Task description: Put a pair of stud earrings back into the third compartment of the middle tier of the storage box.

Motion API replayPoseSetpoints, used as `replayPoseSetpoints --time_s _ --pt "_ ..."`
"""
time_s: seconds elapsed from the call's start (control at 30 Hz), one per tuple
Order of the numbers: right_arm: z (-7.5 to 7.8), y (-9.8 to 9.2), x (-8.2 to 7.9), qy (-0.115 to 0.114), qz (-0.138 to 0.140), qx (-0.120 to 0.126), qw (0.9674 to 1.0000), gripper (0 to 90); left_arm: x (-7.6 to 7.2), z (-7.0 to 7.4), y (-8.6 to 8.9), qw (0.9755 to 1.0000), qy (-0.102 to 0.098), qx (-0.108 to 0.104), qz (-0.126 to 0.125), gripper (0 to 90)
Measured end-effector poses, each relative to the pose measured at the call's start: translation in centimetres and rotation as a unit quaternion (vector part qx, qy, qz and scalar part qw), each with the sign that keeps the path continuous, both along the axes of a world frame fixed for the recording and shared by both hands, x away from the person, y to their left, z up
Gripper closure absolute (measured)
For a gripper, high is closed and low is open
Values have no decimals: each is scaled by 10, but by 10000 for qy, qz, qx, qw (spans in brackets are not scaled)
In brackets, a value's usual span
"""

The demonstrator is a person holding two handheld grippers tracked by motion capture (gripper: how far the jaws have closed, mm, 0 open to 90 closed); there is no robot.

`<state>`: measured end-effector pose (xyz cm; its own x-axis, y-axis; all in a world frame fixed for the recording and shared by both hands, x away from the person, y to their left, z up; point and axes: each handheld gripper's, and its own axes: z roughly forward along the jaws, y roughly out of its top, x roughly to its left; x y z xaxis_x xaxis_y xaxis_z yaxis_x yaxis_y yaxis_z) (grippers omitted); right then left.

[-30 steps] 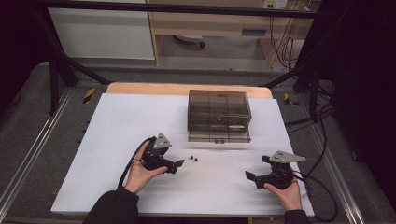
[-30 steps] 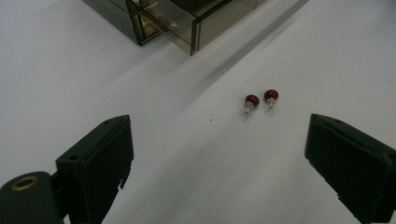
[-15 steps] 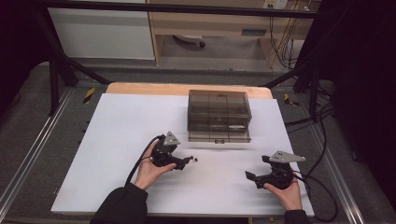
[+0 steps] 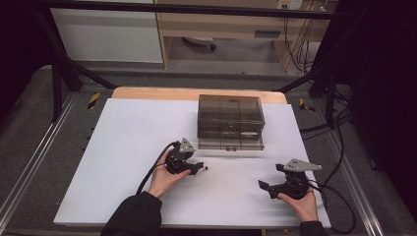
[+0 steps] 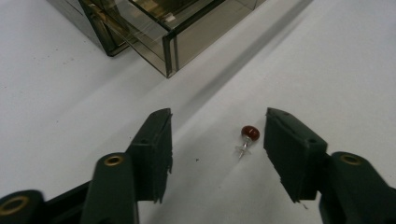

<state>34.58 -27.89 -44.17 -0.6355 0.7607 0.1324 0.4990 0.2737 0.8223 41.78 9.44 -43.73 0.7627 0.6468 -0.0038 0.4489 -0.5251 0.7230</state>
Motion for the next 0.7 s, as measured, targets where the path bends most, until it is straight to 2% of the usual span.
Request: replayPoseSetpoints --time_s 0.27,0.37,0.53,0.7 --pt "0 0 0 -10 -2 7 10000 6 -2 -2 -4 9997 92 41 -219 573" --pt "0 0 0 -3 12 -3 10000 6 -2 -3 -4 9996 131 42 -252 600" --pt "0 0 0 -9 7 -1 10000 6 -2 -5 -6 9993 191 58 -323 698" --pt "0 0 0 -15 10 3 10000 6 -2 -8 -9 9991 211 94 -365 740"
